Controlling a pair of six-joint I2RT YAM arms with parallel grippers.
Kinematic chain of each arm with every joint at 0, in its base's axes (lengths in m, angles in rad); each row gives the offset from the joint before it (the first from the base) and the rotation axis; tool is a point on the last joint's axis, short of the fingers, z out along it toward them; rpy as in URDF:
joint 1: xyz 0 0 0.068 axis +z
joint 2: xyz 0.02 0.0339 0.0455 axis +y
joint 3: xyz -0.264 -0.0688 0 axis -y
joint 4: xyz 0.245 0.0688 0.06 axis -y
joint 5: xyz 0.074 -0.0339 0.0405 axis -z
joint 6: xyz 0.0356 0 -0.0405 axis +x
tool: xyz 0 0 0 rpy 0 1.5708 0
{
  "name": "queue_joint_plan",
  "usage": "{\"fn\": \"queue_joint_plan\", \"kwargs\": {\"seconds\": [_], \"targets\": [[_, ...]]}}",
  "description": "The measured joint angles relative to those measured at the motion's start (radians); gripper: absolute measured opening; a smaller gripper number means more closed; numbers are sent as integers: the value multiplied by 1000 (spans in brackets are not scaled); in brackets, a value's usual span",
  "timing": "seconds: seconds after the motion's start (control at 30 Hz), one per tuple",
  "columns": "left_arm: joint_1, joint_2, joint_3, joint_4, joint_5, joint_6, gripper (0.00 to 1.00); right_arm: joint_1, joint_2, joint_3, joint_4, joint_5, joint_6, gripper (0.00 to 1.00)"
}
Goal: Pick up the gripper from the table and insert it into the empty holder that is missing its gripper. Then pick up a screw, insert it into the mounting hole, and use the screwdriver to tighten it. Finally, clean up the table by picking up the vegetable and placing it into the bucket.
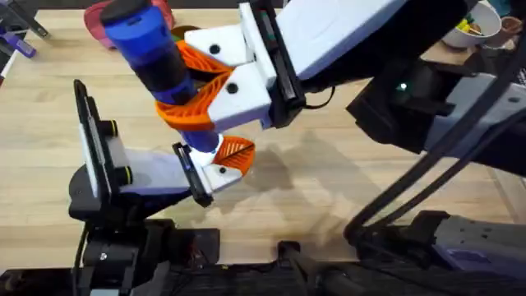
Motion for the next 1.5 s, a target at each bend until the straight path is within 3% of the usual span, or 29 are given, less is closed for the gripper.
{"fn": "queue_joint_plan", "kwargs": {"seconds": [1.5], "targets": [[0,0,0,0,0,0,12,-3,26,3,-4,0,0,12]]}}
